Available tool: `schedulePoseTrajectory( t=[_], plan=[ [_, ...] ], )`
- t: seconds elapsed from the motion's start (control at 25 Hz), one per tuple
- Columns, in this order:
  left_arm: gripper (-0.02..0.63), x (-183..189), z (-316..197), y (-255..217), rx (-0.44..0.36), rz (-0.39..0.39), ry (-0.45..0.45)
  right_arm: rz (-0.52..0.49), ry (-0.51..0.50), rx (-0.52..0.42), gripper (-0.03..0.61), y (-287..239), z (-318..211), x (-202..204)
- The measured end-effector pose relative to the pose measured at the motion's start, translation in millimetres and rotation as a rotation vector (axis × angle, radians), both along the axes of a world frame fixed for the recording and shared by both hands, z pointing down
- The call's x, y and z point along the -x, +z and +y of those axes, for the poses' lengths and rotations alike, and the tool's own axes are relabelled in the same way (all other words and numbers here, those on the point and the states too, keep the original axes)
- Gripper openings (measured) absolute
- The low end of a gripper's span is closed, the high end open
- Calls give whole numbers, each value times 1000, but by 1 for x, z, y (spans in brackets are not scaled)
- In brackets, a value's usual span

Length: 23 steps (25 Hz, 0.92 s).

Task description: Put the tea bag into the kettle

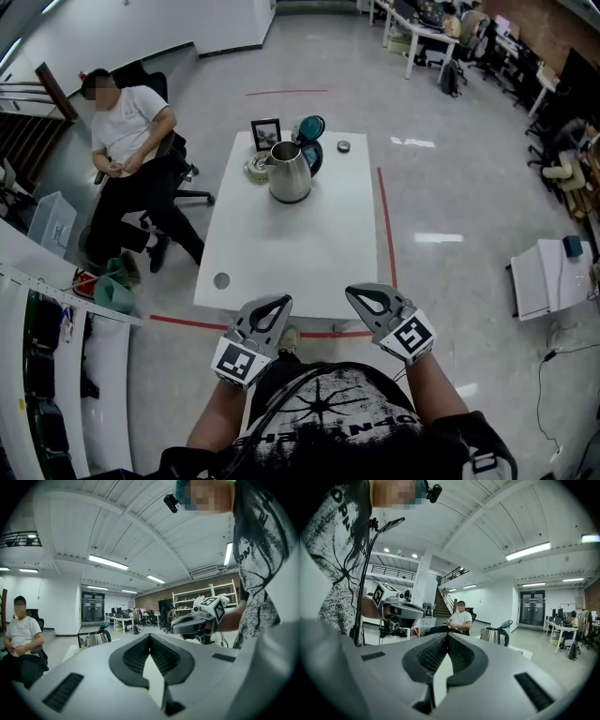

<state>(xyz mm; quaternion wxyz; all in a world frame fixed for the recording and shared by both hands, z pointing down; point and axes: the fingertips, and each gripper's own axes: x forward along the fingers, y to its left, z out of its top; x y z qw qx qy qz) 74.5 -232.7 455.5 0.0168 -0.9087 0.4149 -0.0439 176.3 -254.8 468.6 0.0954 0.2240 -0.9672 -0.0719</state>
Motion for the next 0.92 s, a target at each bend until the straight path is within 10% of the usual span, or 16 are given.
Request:
schedulePoseTrajectory(
  t=[0.92],
  plan=[
    [8,-21,34,-12,-38,2,-16,-26,-1,-63,9,-13,27,-17]
  ],
)
